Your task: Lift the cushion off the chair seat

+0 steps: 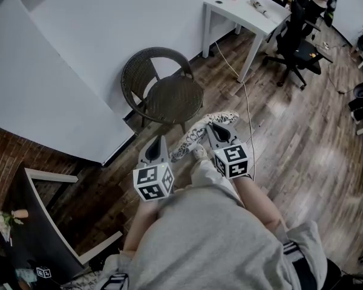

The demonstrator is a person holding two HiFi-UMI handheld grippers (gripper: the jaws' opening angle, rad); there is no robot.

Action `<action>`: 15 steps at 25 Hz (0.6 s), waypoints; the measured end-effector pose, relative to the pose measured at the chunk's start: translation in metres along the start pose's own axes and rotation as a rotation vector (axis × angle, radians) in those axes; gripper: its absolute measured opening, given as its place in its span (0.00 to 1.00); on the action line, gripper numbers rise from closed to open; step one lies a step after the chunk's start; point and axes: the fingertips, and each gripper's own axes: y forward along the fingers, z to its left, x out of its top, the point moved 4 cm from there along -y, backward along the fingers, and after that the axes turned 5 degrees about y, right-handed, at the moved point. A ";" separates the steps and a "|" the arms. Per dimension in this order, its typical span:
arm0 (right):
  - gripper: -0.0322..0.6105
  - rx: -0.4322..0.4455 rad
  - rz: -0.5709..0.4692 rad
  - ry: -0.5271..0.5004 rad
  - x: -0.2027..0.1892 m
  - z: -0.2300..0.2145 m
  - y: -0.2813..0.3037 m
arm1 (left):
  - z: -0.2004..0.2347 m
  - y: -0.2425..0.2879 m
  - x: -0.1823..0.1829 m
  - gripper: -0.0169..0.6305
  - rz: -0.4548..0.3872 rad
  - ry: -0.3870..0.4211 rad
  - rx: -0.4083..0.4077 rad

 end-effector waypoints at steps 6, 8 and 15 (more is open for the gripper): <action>0.08 -0.005 -0.015 -0.002 0.002 -0.005 0.000 | -0.001 0.004 0.002 0.04 0.003 0.006 0.009; 0.08 -0.003 -0.016 -0.003 0.002 -0.004 0.002 | 0.000 0.004 0.002 0.04 0.003 0.005 0.010; 0.08 0.005 -0.025 -0.002 0.005 -0.007 0.002 | -0.001 0.008 0.001 0.04 0.005 0.003 0.012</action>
